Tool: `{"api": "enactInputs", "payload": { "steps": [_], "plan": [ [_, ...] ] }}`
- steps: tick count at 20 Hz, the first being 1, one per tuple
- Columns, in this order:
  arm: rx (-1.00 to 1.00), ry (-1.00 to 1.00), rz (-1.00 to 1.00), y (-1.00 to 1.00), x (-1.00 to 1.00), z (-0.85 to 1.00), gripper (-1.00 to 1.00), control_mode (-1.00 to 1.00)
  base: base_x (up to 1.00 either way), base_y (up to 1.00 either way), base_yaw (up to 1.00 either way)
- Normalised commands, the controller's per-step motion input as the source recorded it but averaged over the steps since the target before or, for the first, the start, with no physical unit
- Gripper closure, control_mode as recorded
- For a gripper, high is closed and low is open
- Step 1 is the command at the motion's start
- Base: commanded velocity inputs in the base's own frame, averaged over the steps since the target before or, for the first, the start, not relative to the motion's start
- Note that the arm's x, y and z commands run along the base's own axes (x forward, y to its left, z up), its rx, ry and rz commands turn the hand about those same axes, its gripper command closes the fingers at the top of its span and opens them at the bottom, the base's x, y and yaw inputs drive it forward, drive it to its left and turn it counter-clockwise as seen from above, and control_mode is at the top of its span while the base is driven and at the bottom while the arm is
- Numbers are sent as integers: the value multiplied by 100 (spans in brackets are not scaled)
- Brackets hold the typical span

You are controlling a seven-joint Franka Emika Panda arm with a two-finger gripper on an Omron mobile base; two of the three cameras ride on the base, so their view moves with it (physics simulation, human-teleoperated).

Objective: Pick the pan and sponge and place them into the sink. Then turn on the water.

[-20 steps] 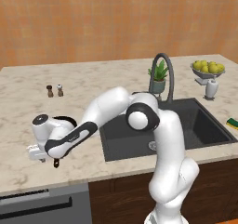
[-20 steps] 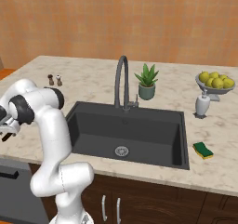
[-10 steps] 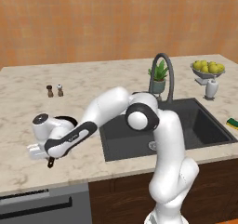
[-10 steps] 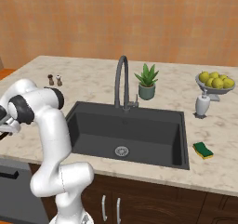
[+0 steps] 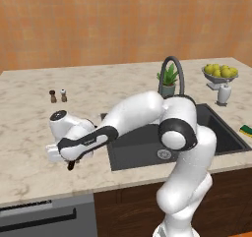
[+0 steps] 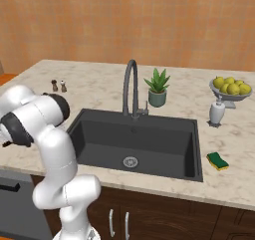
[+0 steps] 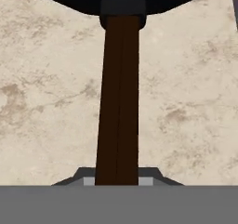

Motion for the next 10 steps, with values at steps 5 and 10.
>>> {"api": "enactInputs", "payload": {
  "steps": [5,10],
  "plan": [
    [1,-10,-14,-100,-1,36,100,-100,0,0,0],
    [0,-23,-14,-99,0,36,100,-100,0,0,0]
  ]
}}
